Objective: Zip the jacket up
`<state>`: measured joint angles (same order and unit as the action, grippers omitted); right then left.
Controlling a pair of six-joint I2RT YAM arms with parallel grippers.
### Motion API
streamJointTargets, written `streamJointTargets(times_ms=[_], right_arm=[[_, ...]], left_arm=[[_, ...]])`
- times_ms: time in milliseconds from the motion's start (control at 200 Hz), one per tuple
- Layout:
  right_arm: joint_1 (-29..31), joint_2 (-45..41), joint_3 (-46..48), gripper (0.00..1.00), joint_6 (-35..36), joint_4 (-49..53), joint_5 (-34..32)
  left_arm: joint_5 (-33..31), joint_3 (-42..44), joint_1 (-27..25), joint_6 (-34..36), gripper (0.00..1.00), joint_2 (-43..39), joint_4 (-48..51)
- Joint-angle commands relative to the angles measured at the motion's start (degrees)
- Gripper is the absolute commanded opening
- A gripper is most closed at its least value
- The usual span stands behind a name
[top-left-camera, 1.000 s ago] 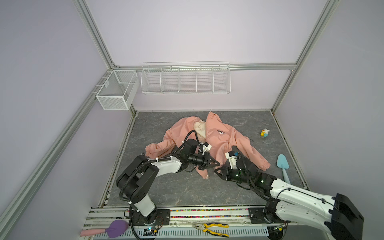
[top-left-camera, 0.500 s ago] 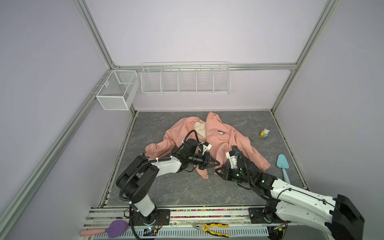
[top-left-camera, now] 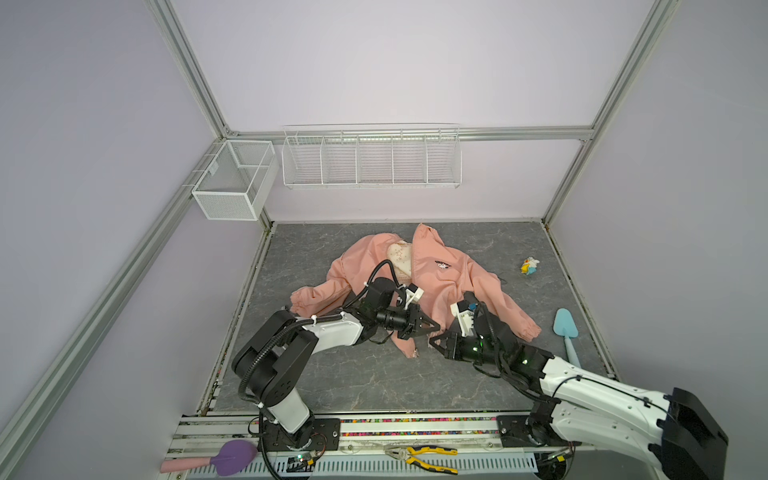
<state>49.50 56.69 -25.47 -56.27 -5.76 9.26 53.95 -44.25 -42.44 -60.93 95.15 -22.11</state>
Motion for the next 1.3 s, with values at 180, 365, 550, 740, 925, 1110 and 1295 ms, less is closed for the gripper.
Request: streamJointTargets(times_ms=[180, 365, 550, 740, 925, 1110, 1295], right_arm=[[-0.8, -3.07, -3.56, 0.06, 5.96, 8.19, -4.23], [-0.93, 0.06, -8.02, 0.06, 9.58, 13.73, -7.04], [-0.98, 6.85, -12.96, 0.06, 12.64, 17.55, -9.1], [-0.89, 8.53, -12.39, 0.06, 14.54, 12.88, -12.38], [-2.03, 10.89, -16.17, 0.06, 11.92, 20.74, -15.23], [-2.03, 14.35, -16.22, 0.06, 11.97, 18.68, -13.41], [-1.94, 13.62, -15.02, 0.06, 11.52, 17.56, -11.73]], left_arm=[[-8.97, -4.62, 1.77, 10.34, 0.55, -5.62, 21.77], [-16.18, -5.56, 4.4, 15.49, 0.6, -10.79, 32.75], [-27.27, -5.56, 5.32, 22.21, 0.56, -19.5, 42.62], [-36.54, -0.83, 5.46, 25.32, 0.54, -32.18, 41.8], [-39.87, 3.61, 7.48, 23.46, 0.64, -41.84, 41.95], [-33.42, 8.1, 9.74, 19.79, 0.65, -42.48, 41.86], [-29.19, 4.75, 9.83, 16.42, 0.54, -38.41, 44.67]])
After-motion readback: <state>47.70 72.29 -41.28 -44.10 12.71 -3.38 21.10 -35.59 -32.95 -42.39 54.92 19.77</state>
